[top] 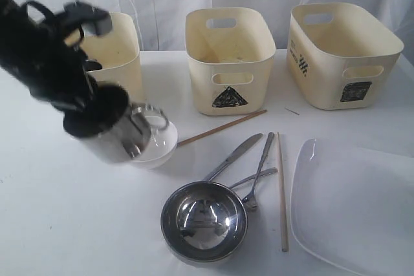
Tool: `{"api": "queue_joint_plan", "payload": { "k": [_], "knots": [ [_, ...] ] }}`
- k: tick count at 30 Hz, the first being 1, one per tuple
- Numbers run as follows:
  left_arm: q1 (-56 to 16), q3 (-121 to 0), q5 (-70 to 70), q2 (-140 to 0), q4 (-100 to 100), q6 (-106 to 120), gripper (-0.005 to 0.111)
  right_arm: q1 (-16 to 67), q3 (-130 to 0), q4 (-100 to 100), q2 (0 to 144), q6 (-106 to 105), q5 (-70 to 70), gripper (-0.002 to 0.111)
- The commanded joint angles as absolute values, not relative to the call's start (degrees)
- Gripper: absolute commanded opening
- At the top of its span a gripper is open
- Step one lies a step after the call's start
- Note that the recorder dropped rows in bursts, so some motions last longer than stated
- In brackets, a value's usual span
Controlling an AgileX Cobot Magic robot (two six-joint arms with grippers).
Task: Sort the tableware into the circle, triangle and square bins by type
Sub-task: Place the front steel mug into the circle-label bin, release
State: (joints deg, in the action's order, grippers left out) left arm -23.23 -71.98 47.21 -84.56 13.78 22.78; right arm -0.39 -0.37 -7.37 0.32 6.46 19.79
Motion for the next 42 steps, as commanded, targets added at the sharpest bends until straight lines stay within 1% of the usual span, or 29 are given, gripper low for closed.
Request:
{"api": "queue_joint_plan", "payload": {
  "k": [1,4,11,17,27,37,38,40,42],
  "knots": [
    [-21.8,-82.3,40.7,-82.8,-2.1,11.9,0.000,-0.6,0.0,-7.3,0.0,6.7,19.7,0.000],
    [-19.2,-88.9,38.1,-84.9,-6.5,9.4,0.000,-0.6,0.0,-7.3,0.0,6.7,19.7,0.000],
    [-11.5,-100.0,35.2,-96.5,-6.1,9.0,0.000,-0.6,0.0,-7.3,0.0,6.7,19.7,0.000],
    [-8.6,-105.7,33.8,-106.7,-6.0,9.0,0.000,-0.6,0.0,-7.3,0.0,6.2,19.7,0.000],
    [-8.1,-110.7,32.3,-117.0,-6.0,9.2,0.000,-0.6,0.0,-7.3,0.0,6.2,19.7,0.000],
    [-8.1,-110.7,32.7,-119.4,-6.5,9.2,0.000,-0.6,0.0,-7.3,0.0,6.2,19.7,0.000],
    [-8.1,-110.7,32.7,-119.4,-6.5,9.2,0.001,-0.6,0.0,-7.3,0.0,6.2,19.7,0.000],
    [-8.1,-110.7,33.1,-119.4,-6.5,9.2,0.006,-0.6,0.0,-7.3,0.0,6.2,19.7,0.000],
    [-8.1,-110.7,33.7,-119.4,-6.5,9.2,0.014,-0.6,0.0,-7.3,0.0,6.2,19.7,0.000]
  ]
}}
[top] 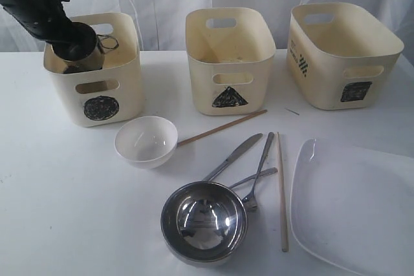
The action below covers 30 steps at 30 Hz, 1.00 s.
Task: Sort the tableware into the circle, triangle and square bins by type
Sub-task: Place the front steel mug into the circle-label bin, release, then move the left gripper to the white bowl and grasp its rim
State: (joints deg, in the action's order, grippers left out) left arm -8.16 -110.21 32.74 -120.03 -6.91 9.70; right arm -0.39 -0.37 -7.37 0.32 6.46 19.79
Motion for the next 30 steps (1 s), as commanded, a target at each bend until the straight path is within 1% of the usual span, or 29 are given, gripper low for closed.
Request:
{"api": "queue_joint_plan", "payload": {
  "k": [1,6,9,13,15,17,18,20,23,27,30],
  "knots": [
    [-8.1,-110.7,33.9,-119.4,-6.5,9.2,0.018,-0.6,0.0,-7.3,0.0,6.2,19.7,0.000],
    [-8.1,-110.7,35.4,-119.1,-6.1,9.0,0.038,-0.6,0.0,-7.3,0.0,6.2,19.7,0.000],
    [-8.1,-110.7,36.8,-117.7,-4.7,8.7,0.046,-0.6,0.0,-7.3,0.0,6.2,19.7,0.000],
    [-8.1,-110.7,38.8,-114.0,-1.0,8.7,0.045,-0.6,0.0,-7.3,0.0,6.2,19.7,0.000],
    [-8.2,-110.7,42.8,-110.3,4.9,11.8,0.045,-0.6,0.0,-7.3,0.0,6.2,19.7,0.000],
    [-8.2,-110.7,47.6,-107.0,13.5,16.9,0.045,-0.6,0.0,-7.3,0.0,6.2,19.7,0.000],
    [-8.2,-110.7,51.0,-104.9,21.8,20.9,0.045,-0.6,0.0,-7.3,0.0,6.2,19.7,0.000],
    [-8.7,-110.7,55.3,-102.3,28.7,22.9,0.045,-0.6,0.0,-7.3,0.0,6.2,19.7,0.000],
    [-12.3,-110.3,64.2,-101.2,26.2,19.6,0.045,-0.6,0.0,-7.3,0.0,6.2,19.7,0.000],
    [-18.4,-100.6,62.5,-101.4,25.9,19.3,0.045,-0.6,0.0,-7.3,0.0,6.2,19.7,0.000],
    [-21.3,-94.2,60.5,-101.6,21.7,19.3,0.045,-0.6,0.0,-7.3,0.0,6.2,19.7,0.000]
  ]
}}
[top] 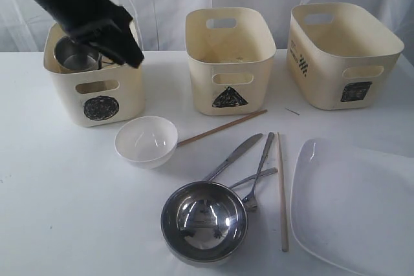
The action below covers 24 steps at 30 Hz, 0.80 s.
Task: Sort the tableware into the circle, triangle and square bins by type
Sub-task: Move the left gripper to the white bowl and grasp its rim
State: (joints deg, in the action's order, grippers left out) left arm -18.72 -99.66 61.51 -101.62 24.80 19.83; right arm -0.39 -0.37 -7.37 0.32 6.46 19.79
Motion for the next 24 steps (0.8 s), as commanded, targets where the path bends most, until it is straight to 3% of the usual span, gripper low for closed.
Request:
{"api": "queue_joint_plan", "payload": {
  "k": [1,7,16,24],
  "knots": [
    [-21.4,-93.0,60.4,-101.6,20.9,19.3,0.045,-0.6,0.0,-7.3,0.0,6.2,19.7,0.000],
    [-21.3,-87.8,57.6,-101.6,13.4,13.2,0.046,-0.6,0.0,-7.3,0.0,6.2,19.7,0.000],
    [-21.3,-82.8,47.6,-102.3,12.1,11.7,0.065,-0.6,0.0,-7.3,0.0,6.2,19.7,0.000],
    [-21.3,-81.8,43.6,-108.1,12.0,11.7,0.065,-0.6,0.0,-7.3,0.0,6.2,19.7,0.000]
  ]
}}
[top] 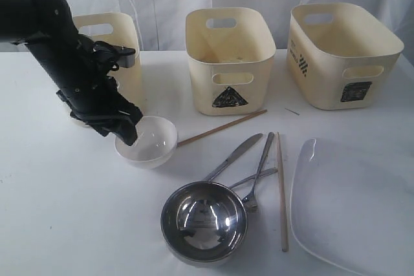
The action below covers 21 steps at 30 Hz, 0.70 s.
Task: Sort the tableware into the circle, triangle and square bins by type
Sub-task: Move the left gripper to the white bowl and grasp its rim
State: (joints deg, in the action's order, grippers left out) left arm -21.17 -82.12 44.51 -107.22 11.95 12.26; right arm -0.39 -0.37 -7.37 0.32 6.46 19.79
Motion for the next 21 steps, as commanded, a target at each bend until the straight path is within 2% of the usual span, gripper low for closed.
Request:
{"api": "queue_joint_plan", "payload": {
  "k": [1,21],
  "knots": [
    [-21.3,-81.8,43.1,-108.5,11.7,11.7,0.065,-0.6,0.0,-7.3,0.0,6.2,19.7,0.000],
    [-21.3,-81.8,38.3,-114.1,9.4,10.3,0.064,-0.6,0.0,-7.3,0.0,6.2,19.7,0.000]
  ]
}}
